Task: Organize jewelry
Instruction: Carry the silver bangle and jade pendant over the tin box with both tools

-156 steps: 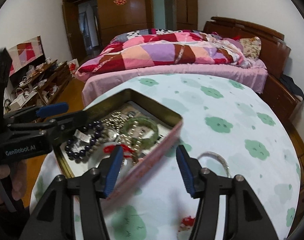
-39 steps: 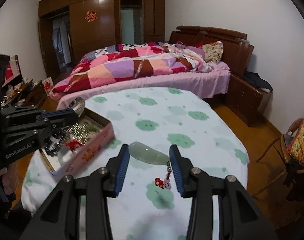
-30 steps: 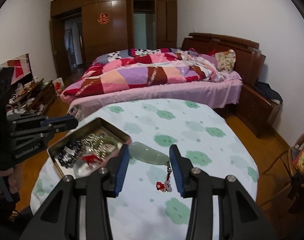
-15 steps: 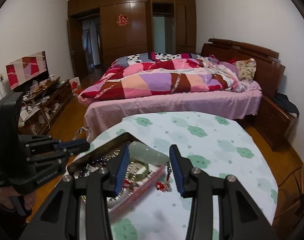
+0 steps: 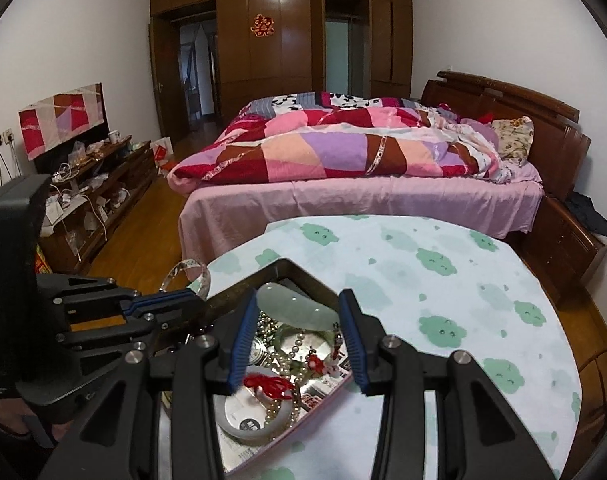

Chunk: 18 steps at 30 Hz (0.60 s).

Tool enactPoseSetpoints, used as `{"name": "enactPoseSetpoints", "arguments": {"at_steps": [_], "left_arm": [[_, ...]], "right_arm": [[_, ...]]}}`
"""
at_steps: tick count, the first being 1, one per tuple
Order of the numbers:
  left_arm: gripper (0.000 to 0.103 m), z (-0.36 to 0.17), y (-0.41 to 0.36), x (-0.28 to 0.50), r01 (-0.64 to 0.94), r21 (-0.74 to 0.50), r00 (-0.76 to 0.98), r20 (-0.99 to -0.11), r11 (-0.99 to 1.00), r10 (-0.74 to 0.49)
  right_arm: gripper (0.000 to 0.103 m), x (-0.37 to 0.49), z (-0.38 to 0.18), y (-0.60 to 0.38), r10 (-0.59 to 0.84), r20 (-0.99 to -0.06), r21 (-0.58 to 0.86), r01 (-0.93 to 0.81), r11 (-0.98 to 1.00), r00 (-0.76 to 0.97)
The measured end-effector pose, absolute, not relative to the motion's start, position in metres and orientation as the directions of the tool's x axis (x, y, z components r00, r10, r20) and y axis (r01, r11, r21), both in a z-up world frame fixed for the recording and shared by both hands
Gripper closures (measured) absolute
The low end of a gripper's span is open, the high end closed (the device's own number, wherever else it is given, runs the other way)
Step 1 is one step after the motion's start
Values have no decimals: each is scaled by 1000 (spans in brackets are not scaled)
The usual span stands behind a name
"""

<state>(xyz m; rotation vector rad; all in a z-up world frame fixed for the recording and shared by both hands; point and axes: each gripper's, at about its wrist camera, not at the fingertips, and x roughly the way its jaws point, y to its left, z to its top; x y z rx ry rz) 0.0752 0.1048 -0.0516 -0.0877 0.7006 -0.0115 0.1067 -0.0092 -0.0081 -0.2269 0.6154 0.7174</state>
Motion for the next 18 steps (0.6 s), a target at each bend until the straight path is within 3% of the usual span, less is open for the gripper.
{"name": "enactPoseSetpoints", "arguments": {"at_steps": [18], "left_arm": [[100,-76,104,85,-17,-82,729,-683,997,-43]], "right_arm": [[59,125,-64,4,471,-697,7,-652,758,540]]}}
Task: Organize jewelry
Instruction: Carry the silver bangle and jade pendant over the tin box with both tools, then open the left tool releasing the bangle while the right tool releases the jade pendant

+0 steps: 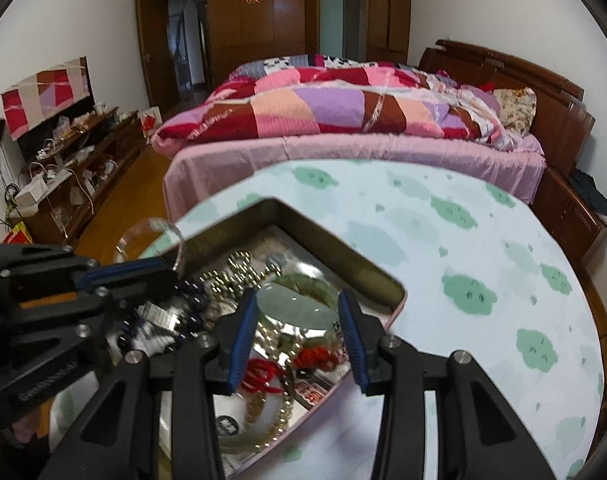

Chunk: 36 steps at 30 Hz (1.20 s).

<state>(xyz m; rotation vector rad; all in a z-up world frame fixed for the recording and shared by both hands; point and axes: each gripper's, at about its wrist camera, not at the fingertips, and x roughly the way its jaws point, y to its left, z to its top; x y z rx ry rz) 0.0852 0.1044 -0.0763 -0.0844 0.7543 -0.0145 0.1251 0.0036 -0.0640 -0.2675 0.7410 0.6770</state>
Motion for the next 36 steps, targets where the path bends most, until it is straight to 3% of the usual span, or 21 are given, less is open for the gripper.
{"name": "enactPoseSetpoints", "arguments": {"at_steps": [11,12,14,16,18,36], "left_arm": [[100,-77,98,86,-12,-79,723,-689,997,-46],[100,-76,97,85,-11,-78,723,-689,997,-46],[88,-75,97,85,-15,-73,724,-688,997,-40],[47,-72,99,82,-35,-72,738,-674,997,-23],[38,-66,100,76,-42,-73,764,-645,996,-15],[38,-40,115,54,-96,-70,795,-606,993,34]], "right_arm": [[58,126,-72,-2,439,-717,-10,-637,771,542],[51,126,-73,-2,436,-717,-14,-636,771,544],[39,124,-72,-3,443,-706,-15,-637,770,552],[34,122,-69,-4,439,-698,-25,-631,775,566],[34,122,-67,-7,428,-695,-36,-623,782,578],[27,102,-43,-25,431,-651,-29,-588,808,625]]}}
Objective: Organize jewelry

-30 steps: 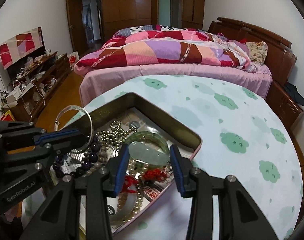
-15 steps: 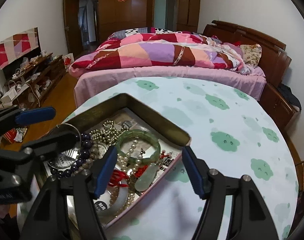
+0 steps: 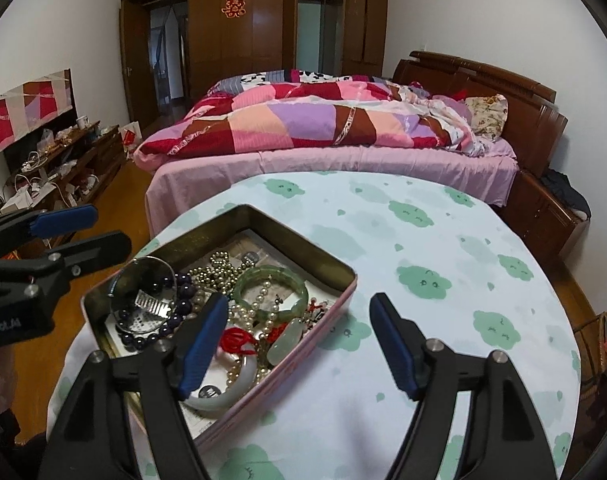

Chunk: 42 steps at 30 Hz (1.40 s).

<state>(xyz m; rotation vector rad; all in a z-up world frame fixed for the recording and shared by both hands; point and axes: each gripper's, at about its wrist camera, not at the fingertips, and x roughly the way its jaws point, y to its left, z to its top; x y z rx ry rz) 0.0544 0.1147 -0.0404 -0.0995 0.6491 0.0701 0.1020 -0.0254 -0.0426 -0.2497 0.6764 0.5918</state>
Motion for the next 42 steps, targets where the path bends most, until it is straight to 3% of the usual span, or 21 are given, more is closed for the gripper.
{"name": "enactPoseSetpoints", "arguments": {"at_steps": [42], "left_arm": [[37,-35,121,52,-121,-69,795,-604,990,55]], "right_arm": [[20,95,-29,-36,440,-611,-26,-573,819,658]]}}
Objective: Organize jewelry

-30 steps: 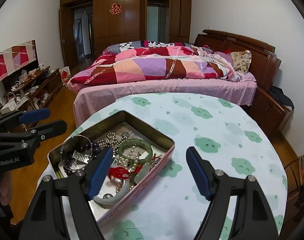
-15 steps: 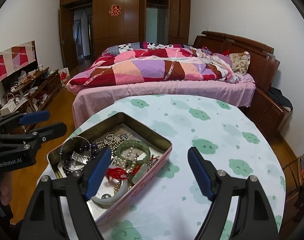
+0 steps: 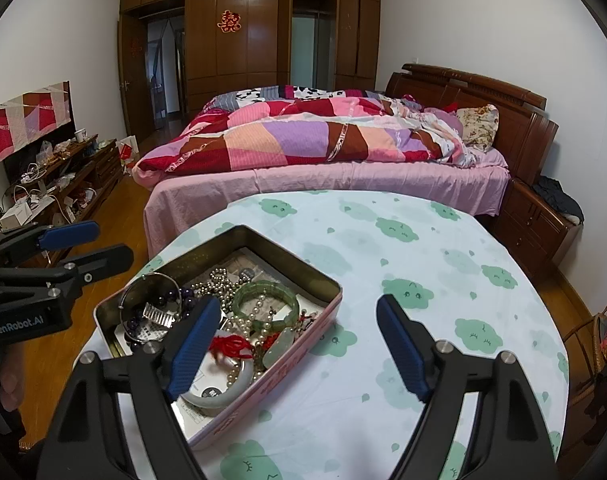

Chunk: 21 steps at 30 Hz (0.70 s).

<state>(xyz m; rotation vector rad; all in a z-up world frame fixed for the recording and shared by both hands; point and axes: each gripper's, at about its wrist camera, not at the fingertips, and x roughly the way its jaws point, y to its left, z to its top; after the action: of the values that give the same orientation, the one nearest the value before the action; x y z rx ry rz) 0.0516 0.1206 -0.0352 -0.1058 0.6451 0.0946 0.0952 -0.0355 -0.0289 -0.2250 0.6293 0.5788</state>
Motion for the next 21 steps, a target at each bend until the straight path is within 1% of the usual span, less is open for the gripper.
{"name": "enactPoseSetpoints", "arguments": {"at_steps": [21], "left_arm": [[37,-40,121,52,-134,-65,788,-612,989,67]], "right_arm": [[20,96,-29,-37,439,-611,-26,-570,821,659]]}}
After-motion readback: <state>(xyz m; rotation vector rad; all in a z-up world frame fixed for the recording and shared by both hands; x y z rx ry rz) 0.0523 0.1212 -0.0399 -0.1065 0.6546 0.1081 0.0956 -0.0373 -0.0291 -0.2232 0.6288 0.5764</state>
